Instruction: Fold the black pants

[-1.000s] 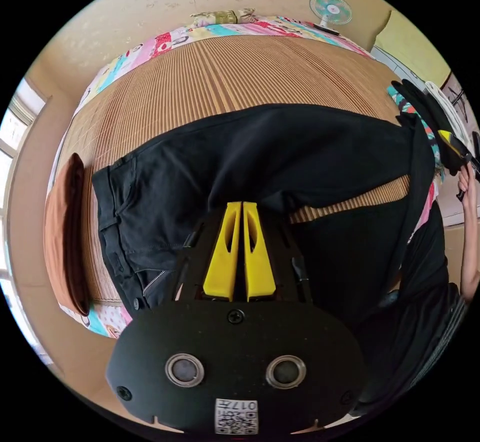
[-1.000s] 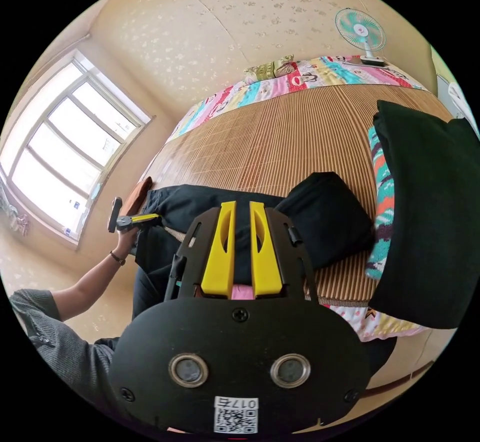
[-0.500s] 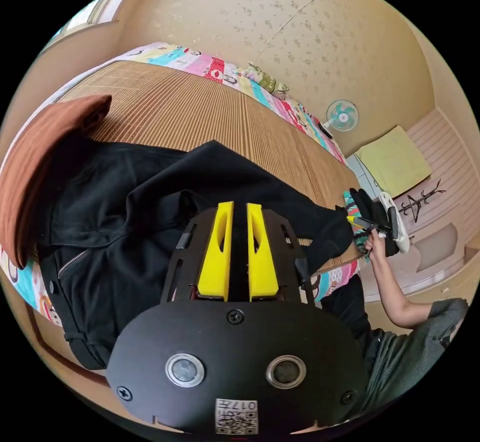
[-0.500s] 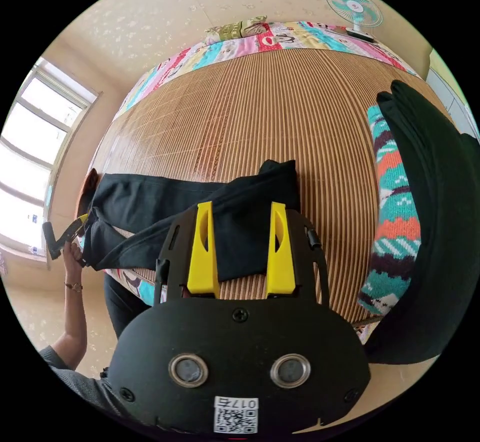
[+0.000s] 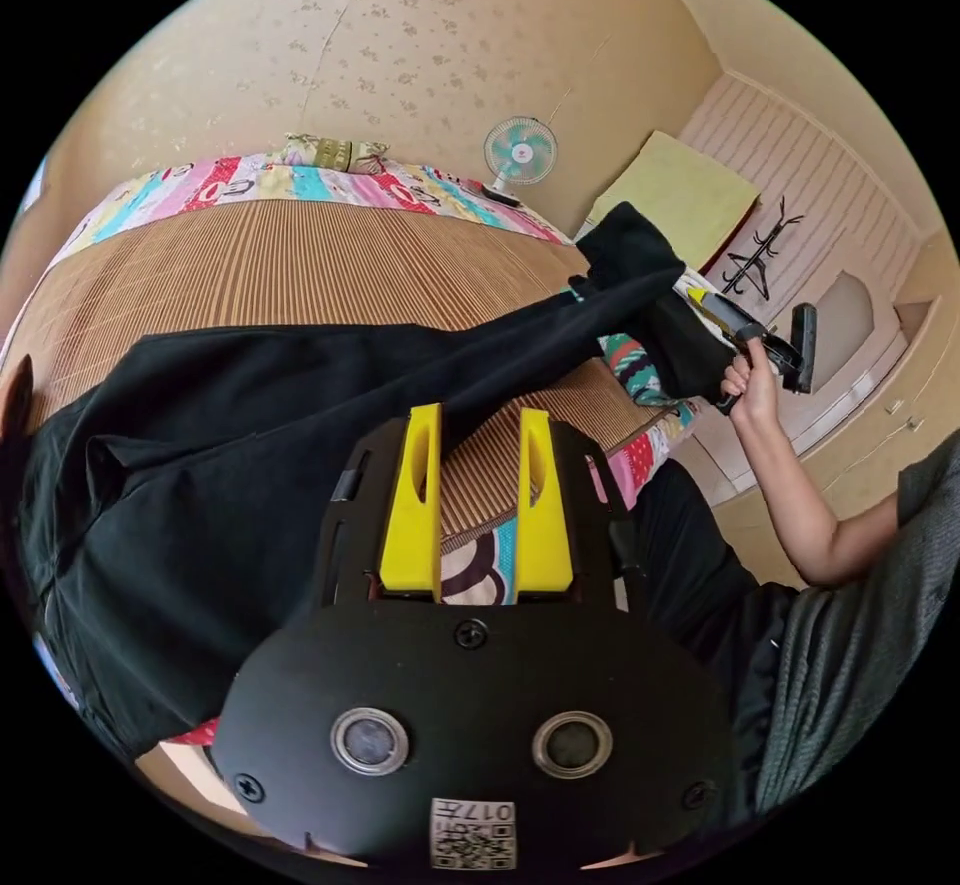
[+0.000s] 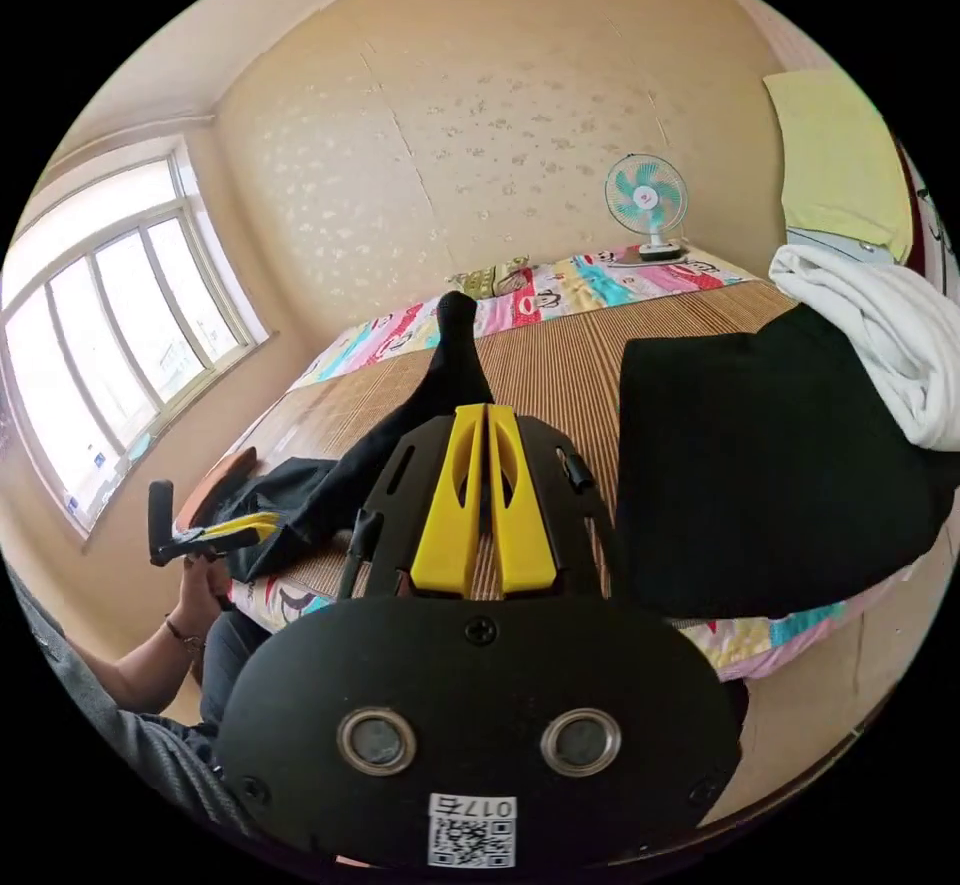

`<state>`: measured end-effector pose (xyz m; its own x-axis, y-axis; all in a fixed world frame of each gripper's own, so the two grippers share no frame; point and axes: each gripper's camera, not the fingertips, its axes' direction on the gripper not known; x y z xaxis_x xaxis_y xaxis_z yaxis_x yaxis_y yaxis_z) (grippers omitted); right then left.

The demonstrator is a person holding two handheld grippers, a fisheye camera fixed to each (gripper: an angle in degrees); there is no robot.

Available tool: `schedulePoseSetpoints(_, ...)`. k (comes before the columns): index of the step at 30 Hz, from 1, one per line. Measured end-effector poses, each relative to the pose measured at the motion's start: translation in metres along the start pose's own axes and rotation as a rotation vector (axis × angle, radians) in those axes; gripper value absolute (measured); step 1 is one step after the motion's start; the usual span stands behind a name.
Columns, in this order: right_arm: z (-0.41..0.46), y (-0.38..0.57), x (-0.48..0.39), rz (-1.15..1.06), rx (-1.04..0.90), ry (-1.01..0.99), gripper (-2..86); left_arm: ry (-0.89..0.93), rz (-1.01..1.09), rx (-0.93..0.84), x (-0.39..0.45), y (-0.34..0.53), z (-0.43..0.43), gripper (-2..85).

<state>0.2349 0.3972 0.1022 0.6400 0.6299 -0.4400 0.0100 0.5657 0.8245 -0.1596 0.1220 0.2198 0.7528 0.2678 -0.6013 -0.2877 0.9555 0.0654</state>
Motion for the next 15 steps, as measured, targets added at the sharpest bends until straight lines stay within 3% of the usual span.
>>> schedulePoseSetpoints(4,0.015,0.048,0.003,-0.081,-0.248,0.043,0.5,0.000,0.011,0.018,0.013,0.008,-0.001,10.9)
schedulePoseSetpoints(6,0.029,0.056,0.003,-0.075,-0.337,0.071,0.5,-0.026,-0.019,-0.116,0.007,0.005,0.022,10.0)
schedulePoseSetpoints(8,0.038,0.046,-0.002,-0.068,-0.329,0.023,0.5,-0.055,-0.117,-0.360,-0.011,0.005,0.064,7.8)
schedulePoseSetpoints(10,0.050,0.027,-0.013,-0.084,-0.288,-0.030,0.4,-0.054,-0.158,-0.339,-0.019,0.002,0.054,4.5)
schedulePoseSetpoints(15,0.144,-0.035,-0.061,-0.182,-0.386,0.025,0.4,0.193,-0.259,-0.548,-0.044,-0.019,0.042,-0.4)
